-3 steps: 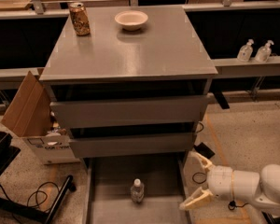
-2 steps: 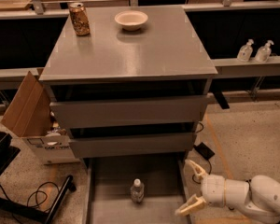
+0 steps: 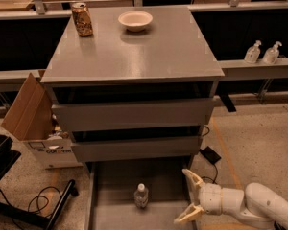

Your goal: Pick blue plastic bottle from bottom drawer and place on counter

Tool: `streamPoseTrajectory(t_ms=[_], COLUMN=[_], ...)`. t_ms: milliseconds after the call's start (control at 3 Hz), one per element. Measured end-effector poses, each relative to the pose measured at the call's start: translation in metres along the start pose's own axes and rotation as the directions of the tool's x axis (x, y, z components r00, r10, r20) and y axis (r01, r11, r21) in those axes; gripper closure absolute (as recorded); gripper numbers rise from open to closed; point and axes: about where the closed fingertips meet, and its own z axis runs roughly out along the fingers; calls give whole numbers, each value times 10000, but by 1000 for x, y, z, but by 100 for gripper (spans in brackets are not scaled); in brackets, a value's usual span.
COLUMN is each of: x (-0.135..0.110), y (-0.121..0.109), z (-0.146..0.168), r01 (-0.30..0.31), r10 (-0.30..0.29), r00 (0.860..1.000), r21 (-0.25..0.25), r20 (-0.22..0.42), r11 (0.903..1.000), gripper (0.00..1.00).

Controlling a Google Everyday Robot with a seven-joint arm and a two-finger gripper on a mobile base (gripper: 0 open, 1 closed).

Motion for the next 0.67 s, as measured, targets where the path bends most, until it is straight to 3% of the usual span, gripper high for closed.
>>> streamPoseTrajectory(t_ms=[333, 667], x=[16, 49], y=[-2, 0], z=[21, 42], r01=[-68, -69], r10=[86, 151], r00=[9991, 9958], r21=[-447, -913], r20=[410, 898], r11=[9990, 9958], gripper=[0, 0])
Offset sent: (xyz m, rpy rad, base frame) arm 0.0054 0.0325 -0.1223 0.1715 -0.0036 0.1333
